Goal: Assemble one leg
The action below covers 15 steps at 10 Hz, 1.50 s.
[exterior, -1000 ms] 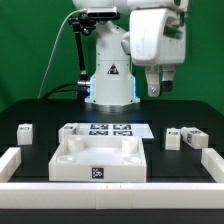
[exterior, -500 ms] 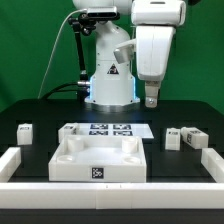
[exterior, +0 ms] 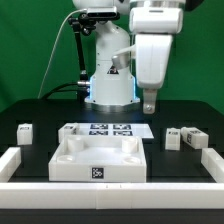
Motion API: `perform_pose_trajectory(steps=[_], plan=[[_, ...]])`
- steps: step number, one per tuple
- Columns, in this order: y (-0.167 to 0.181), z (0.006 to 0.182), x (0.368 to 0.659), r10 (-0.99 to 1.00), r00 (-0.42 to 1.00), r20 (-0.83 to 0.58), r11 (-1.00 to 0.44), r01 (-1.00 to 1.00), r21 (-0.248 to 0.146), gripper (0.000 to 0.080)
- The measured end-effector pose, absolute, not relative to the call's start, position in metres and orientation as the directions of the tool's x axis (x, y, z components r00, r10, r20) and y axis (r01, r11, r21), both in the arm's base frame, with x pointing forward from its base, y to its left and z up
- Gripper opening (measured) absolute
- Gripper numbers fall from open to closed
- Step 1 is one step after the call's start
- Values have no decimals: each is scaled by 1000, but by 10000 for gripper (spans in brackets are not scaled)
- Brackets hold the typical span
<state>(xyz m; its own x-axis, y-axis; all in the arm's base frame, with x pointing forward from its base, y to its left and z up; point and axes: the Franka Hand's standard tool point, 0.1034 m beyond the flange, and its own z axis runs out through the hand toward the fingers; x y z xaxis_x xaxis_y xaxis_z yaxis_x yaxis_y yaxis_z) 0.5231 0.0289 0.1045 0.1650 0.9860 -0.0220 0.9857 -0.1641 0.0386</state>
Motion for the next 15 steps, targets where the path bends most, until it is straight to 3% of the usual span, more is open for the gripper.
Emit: perform_pose_trajectory(steps=[4,9,12,15], plan=[[-12,73,501,992,124,-23,-124,992,-8,649],[-14,70,498,991,130,-23,-130,991,-13,649],[-30,43,457,989,146,-21,-147,988,-52,649],[-37,20,441,987,161,-14,-162,983,-85,649]])
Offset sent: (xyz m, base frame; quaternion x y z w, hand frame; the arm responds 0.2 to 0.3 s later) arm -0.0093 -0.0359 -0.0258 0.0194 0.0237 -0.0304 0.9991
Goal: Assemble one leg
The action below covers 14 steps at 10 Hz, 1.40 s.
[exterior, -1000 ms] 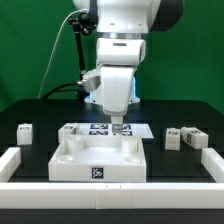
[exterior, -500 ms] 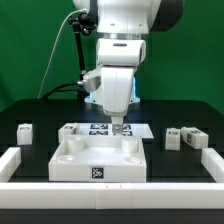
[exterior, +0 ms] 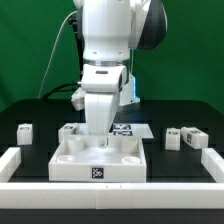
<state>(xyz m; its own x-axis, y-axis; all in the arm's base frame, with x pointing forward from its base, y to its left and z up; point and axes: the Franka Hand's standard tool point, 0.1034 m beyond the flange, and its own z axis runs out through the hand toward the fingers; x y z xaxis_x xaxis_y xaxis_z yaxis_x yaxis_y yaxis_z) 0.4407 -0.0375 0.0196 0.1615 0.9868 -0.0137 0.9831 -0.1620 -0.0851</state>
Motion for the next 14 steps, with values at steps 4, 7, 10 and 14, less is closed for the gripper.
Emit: perform_pose_trajectory(steps=[4,7,10,14], plan=[[-40,15,439,992,124,-9,-124,988,-91,649],[-40,15,439,992,125,-9,-125,988,-92,401],[-40,16,439,992,124,-9,-125,988,-90,57],[-40,16,439,992,125,-9,-125,988,-90,57]])
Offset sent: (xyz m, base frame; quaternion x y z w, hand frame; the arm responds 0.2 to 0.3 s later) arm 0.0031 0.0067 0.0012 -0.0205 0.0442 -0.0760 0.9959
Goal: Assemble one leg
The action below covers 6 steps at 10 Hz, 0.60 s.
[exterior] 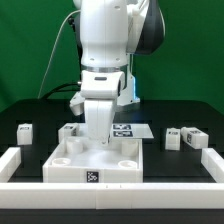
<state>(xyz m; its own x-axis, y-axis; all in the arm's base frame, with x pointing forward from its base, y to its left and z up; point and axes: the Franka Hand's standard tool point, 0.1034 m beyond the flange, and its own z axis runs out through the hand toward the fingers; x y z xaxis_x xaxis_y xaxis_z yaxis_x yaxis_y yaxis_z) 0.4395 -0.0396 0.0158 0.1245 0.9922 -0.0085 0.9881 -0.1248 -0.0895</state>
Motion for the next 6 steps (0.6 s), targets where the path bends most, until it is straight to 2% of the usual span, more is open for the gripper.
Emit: perform_pose_trajectory(steps=[4,6], plan=[[-38,18,444,995,104,-6,-104,991,-82,58],[-23,19,449,996,85,0,-84,994,-74,58]])
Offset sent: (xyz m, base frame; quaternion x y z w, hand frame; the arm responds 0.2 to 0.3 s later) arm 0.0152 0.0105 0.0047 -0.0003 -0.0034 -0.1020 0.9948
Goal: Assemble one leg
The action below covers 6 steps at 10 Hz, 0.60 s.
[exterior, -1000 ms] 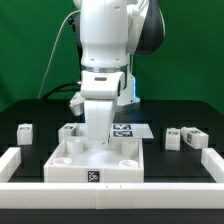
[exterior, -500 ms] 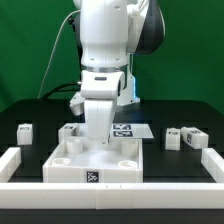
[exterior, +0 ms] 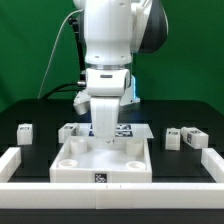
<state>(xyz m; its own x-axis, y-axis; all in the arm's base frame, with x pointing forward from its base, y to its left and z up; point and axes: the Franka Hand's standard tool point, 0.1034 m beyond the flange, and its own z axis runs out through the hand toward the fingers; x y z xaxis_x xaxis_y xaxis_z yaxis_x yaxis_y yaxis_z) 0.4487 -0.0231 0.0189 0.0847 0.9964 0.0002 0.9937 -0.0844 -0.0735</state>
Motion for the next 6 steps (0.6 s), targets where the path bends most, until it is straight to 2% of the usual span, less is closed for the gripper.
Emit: perform_pose_trajectory(steps=[1,6], plan=[[-10,16,452,998,64,7,-63,995,-75,58],[-12,16,455,999,34,10,-33,997,-71,58]])
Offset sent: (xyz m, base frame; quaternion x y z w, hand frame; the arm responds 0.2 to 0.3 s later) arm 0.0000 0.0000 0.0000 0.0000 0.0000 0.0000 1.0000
